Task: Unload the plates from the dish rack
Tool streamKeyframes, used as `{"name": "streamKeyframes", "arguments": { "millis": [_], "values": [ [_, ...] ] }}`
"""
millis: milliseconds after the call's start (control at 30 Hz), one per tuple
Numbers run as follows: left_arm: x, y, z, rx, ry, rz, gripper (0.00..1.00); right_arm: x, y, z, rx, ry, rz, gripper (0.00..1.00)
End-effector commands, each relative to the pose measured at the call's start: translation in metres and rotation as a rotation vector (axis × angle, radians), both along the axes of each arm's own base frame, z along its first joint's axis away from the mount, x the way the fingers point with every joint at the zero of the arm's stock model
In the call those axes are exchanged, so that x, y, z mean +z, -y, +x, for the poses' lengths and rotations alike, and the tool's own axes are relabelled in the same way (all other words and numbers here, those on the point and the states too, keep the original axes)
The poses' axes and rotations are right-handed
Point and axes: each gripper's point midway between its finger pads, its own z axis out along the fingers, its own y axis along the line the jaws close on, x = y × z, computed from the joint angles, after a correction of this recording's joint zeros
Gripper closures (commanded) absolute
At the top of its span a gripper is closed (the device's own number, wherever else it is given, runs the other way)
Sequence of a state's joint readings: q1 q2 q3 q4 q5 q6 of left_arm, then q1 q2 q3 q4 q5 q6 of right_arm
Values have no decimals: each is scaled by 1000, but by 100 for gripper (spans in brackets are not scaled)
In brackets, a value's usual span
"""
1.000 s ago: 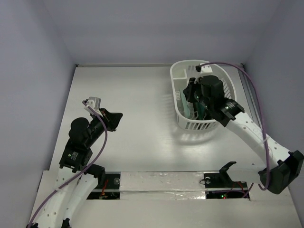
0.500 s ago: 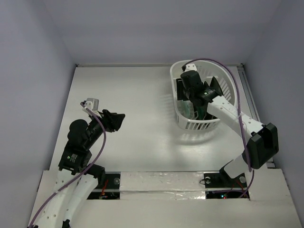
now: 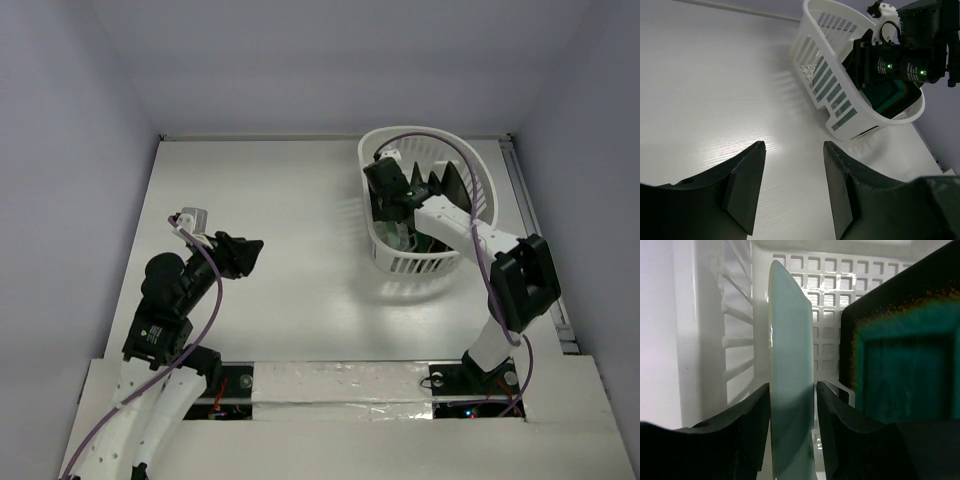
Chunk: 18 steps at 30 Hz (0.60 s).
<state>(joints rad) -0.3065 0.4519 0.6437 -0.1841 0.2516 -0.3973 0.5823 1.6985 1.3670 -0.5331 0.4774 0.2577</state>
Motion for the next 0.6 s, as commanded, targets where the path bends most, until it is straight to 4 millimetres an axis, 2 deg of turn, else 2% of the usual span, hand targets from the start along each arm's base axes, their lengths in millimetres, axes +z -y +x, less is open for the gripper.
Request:
{"name": "streamKeyframes", "arguments": {
  "millis": [0,100,200,233,333,367,400,533,567],
  "values": [
    [7,1,0,-3,39,-11,53,24,-2,10,-26,69,-2,57],
    [8,1,0,-2,43,-12,53,32,3,12,-34,85,-32,65],
    [9,1,-1,-7,44,-13,53,31,3,12,-13,75,-55,69],
    [9,1,-1,-5,47,-12,53,26,3,12,-10,53,-66,75],
    [11,0,-2,-5,55,-16,53,18,0,11,-4,38,-80,84],
    [12,0,-3,-4,57,-15,53,20,0,11,-4,43,-77,90],
    [11,0,-3,-5,57,-15,53,22,0,11,-5,51,-74,92],
    [14,1,-5,-11,65,-19,53,50,-6,8,4,128,-85,100],
    [14,1,-5,-11,66,-20,53,63,-1,9,-14,161,-90,100]
  ]
}}
